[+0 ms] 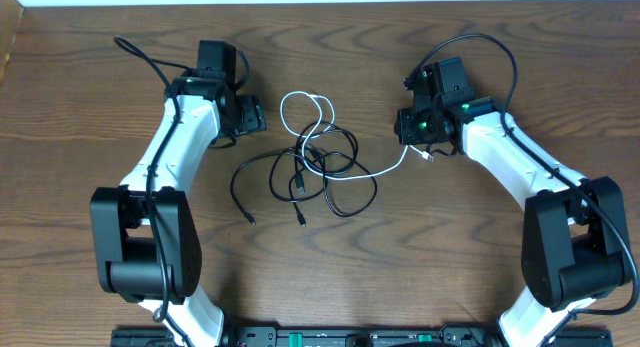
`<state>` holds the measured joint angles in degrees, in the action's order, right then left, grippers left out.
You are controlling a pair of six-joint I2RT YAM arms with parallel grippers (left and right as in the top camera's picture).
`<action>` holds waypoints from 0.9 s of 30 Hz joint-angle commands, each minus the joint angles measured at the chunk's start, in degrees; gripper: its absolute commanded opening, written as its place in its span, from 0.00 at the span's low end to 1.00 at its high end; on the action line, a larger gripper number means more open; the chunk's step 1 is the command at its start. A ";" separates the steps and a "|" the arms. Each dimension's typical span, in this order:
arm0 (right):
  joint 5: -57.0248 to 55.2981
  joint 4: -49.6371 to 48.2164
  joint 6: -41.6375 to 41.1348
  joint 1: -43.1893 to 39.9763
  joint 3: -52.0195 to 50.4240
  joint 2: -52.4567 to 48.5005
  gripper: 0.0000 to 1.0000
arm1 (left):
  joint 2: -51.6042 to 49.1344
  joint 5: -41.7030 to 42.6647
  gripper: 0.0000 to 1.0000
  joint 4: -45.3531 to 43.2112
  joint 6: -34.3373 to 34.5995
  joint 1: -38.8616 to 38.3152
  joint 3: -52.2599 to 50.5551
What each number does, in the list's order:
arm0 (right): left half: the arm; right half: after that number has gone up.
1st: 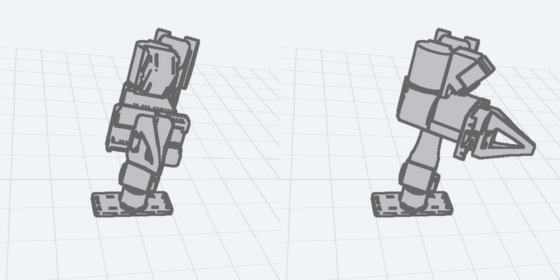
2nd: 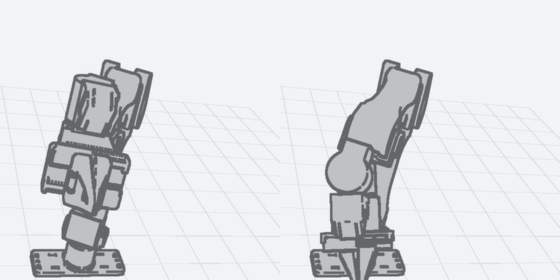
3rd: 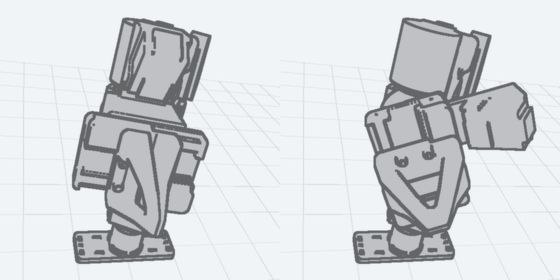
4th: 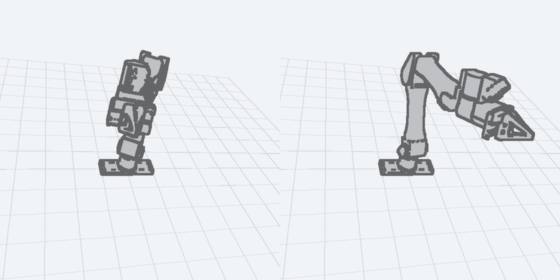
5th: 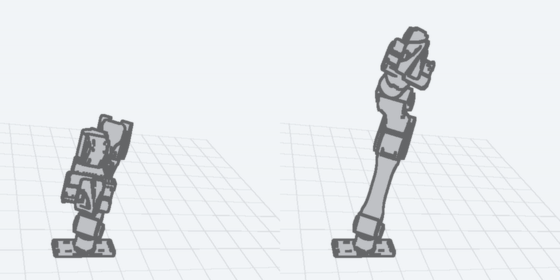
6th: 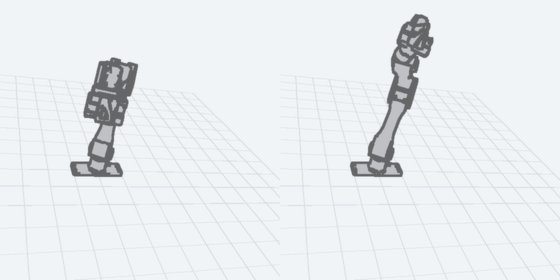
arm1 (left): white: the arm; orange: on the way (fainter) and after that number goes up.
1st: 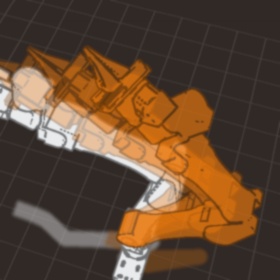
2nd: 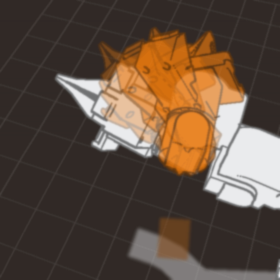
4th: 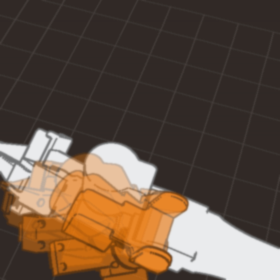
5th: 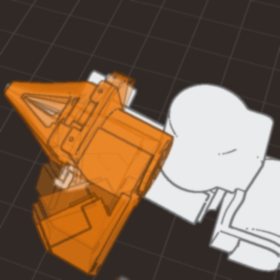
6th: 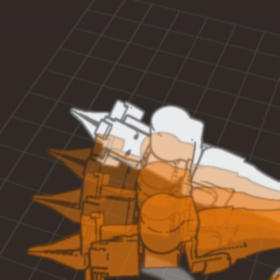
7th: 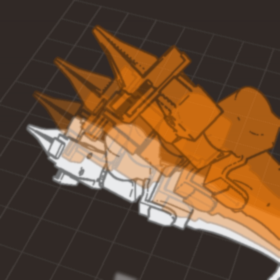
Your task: Untangle cables
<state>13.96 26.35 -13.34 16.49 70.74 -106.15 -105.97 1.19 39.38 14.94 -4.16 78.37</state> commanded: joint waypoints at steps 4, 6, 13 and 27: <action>1.60 -2.16 -2.12 0.55 1.20 -0.37 0.28 | -0.48 -1.90 0.80 -0.85 -0.70 0.13 -0.52; 2.01 -1.70 -2.54 0.61 2.75 -0.37 0.31 | -0.48 -1.90 0.80 -0.92 -0.37 0.13 -0.52; 3.39 -2.67 1.25 3.61 5.51 -0.37 0.47 | -0.48 -1.92 0.84 -1.31 -0.09 0.13 -0.52; 5.03 -6.71 3.63 14.67 5.49 -0.37 0.45 | -0.48 -5.84 0.86 -1.31 0.02 0.15 -0.52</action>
<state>18.20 19.84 -10.92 28.77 75.24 -106.15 -105.97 -2.79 38.09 14.98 -4.19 78.17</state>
